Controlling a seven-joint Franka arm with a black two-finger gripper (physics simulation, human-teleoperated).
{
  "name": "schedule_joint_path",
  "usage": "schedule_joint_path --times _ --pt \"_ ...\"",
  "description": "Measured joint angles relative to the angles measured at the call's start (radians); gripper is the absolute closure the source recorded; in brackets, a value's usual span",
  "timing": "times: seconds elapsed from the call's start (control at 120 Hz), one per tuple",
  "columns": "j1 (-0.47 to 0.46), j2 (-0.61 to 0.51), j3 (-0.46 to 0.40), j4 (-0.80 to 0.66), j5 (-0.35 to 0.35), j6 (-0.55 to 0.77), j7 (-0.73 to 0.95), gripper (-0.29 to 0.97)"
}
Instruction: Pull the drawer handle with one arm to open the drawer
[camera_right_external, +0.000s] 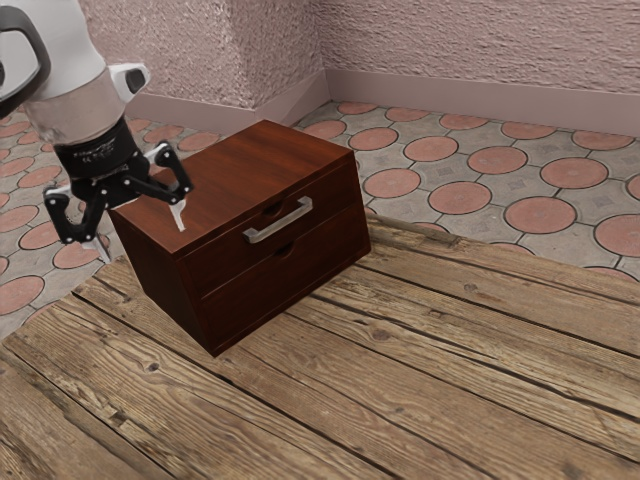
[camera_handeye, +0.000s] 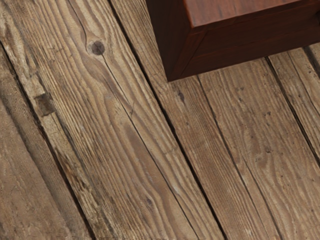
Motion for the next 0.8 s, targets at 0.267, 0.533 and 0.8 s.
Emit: schedule_joint_path --times 0.267,0.533,0.8 --pt "-0.100 -0.066 0.025 -0.016 -0.008 -0.093 -0.279 0.00" --pt "-0.324 0.342 -0.074 0.176 0.031 0.038 -0.144 0.00" --pt "-0.302 0.510 -0.151 0.230 0.334 0.195 0.196 0.00"
